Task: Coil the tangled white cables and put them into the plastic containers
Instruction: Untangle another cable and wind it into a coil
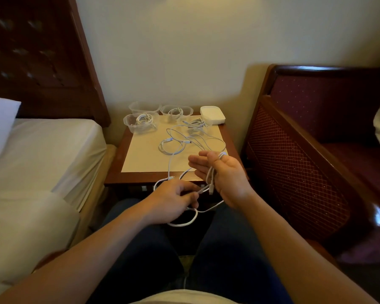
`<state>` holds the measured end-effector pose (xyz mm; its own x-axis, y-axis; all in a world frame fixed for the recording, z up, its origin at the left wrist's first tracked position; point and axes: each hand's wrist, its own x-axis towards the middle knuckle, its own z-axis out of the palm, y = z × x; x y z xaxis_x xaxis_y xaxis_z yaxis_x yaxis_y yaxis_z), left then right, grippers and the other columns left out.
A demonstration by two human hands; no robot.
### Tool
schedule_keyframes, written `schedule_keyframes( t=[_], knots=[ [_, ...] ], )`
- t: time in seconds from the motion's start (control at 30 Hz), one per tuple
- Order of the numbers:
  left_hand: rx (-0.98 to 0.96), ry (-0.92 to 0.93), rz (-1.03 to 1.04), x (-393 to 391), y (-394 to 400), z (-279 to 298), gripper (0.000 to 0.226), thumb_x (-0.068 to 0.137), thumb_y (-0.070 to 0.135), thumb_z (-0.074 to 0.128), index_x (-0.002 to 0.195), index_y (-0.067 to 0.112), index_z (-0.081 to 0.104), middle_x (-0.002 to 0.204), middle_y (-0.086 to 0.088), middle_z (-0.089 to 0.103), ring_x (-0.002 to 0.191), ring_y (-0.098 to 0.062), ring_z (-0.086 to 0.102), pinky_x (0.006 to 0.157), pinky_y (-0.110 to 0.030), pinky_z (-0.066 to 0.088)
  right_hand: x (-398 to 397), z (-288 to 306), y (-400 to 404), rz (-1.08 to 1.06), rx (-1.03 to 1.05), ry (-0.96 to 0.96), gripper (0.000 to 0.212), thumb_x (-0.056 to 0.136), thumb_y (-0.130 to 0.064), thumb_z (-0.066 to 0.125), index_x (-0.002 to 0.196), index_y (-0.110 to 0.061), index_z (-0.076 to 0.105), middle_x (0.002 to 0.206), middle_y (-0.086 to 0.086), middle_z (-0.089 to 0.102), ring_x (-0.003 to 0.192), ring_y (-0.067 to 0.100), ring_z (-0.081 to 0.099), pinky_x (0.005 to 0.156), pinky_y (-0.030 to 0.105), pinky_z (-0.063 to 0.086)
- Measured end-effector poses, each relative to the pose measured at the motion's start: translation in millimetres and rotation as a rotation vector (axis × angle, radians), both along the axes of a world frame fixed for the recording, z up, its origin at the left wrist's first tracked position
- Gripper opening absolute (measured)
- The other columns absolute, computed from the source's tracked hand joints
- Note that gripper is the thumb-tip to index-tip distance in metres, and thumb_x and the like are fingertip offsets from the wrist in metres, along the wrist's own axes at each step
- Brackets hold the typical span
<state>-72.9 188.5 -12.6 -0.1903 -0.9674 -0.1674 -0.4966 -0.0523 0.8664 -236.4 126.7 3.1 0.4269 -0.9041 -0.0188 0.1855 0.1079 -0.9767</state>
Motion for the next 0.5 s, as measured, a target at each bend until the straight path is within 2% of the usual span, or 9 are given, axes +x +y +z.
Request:
schedule_keyframes(
  t=[0.07, 0.1, 0.13, 0.2, 0.27, 0.3, 0.37, 0.43, 0.5],
  knots=[
    [-0.031, -0.092, -0.023, 4, 0, 3, 0.017, 0.099, 0.029, 0.064, 0.113, 0.029, 0.073, 0.091, 0.011, 0.076, 0.088, -0.002, 0.069, 0.09, -0.03, 0.054, 0, -4, 0, -0.03, -0.094, 0.214, 0.027, 0.11, -0.027, 0.039, 0.126, -0.013, 0.056, 0.123, 0.003, 0.072, 0.12, 0.016, 0.065, 0.111, 0.043, 0.046],
    [-0.039, -0.142, -0.042, 6, 0, 6, 0.02, 0.096, 0.032, 0.068, 0.115, 0.031, 0.073, 0.093, 0.013, 0.075, 0.092, -0.003, 0.069, 0.092, -0.031, 0.054, 2, -4, 1, -0.05, -0.152, 0.335, 0.023, 0.11, -0.031, 0.04, 0.122, -0.021, 0.057, 0.122, -0.002, 0.071, 0.12, 0.013, 0.063, 0.111, 0.041, 0.046],
    [-0.055, -0.195, -0.063, 7, -1, 10, 0.021, 0.093, 0.034, 0.071, 0.114, 0.032, 0.073, 0.094, 0.013, 0.075, 0.093, -0.003, 0.068, 0.091, -0.031, 0.054, 4, -3, 3, -0.056, -0.231, 0.473, 0.021, 0.11, -0.034, 0.039, 0.117, -0.025, 0.057, 0.12, -0.006, 0.069, 0.117, 0.01, 0.062, 0.107, 0.037, 0.048],
    [-0.131, -0.336, -0.105, 8, -2, 19, 0.017, 0.089, 0.034, 0.075, 0.105, 0.03, 0.075, 0.092, 0.01, 0.073, 0.088, -0.003, 0.066, 0.083, -0.031, 0.054, 7, -1, 6, -0.018, -0.454, 0.843, 0.025, 0.11, -0.035, 0.035, 0.111, -0.02, 0.055, 0.109, -0.005, 0.065, 0.102, 0.012, 0.061, 0.088, 0.031, 0.049],
    [-0.241, -0.47, -0.099, 11, -6, 30, 0.01, 0.088, 0.03, 0.076, 0.098, 0.027, 0.076, 0.086, 0.011, 0.07, 0.081, -0.001, 0.063, 0.072, -0.023, 0.049, 6, -2, 4, 0.021, -0.607, 1.149, 0.028, 0.109, -0.031, 0.031, 0.102, -0.015, 0.053, 0.091, 0.005, 0.061, 0.085, 0.023, 0.061, 0.075, 0.036, 0.049],
    [-0.28, -0.477, -0.081, 15, -10, 34, 0.008, 0.089, 0.027, 0.076, 0.097, 0.027, 0.077, 0.084, 0.013, 0.07, 0.08, 0.002, 0.062, 0.069, -0.017, 0.046, 4, -3, 2, 0.055, -0.581, 1.194, 0.029, 0.109, -0.028, 0.031, 0.1, -0.014, 0.054, 0.083, 0.007, 0.06, 0.076, 0.026, 0.063, 0.071, 0.039, 0.053],
    [-0.334, -0.454, -0.067, 24, -17, 40, 0.011, 0.091, 0.021, 0.072, 0.099, 0.028, 0.077, 0.082, 0.018, 0.072, 0.083, 0.008, 0.062, 0.068, -0.008, 0.041, 1, -6, 1, 0.149, -0.365, 1.08, 0.033, 0.108, -0.028, 0.032, 0.096, -0.012, 0.058, 0.066, 0.006, 0.057, 0.055, 0.022, 0.058, 0.057, 0.037, 0.053],
    [-0.41, -0.473, -0.083, 32, -22, 43, 0.015, 0.092, 0.017, 0.07, 0.099, 0.029, 0.077, 0.082, 0.021, 0.073, 0.087, 0.01, 0.062, 0.073, -0.012, 0.042, 2, -8, 5, 0.276, -0.083, 0.772, 0.051, 0.109, -0.044, 0.03, 0.088, -0.008, 0.06, 0.05, 0.003, 0.047, 0.038, 0.018, 0.042, 0.045, 0.029, 0.036],
    [-0.506, -0.439, -0.085, 36, -25, 41, 0.018, 0.092, 0.013, 0.07, 0.1, 0.027, 0.078, 0.087, 0.019, 0.074, 0.09, 0.005, 0.064, 0.076, -0.018, 0.047, 2, -8, 9, 0.446, 0.154, 0.437, 0.068, 0.106, -0.06, 0.023, 0.083, -0.006, 0.059, 0.042, 0.001, 0.036, 0.031, 0.014, 0.029, 0.041, 0.026, 0.019]
  ],
)
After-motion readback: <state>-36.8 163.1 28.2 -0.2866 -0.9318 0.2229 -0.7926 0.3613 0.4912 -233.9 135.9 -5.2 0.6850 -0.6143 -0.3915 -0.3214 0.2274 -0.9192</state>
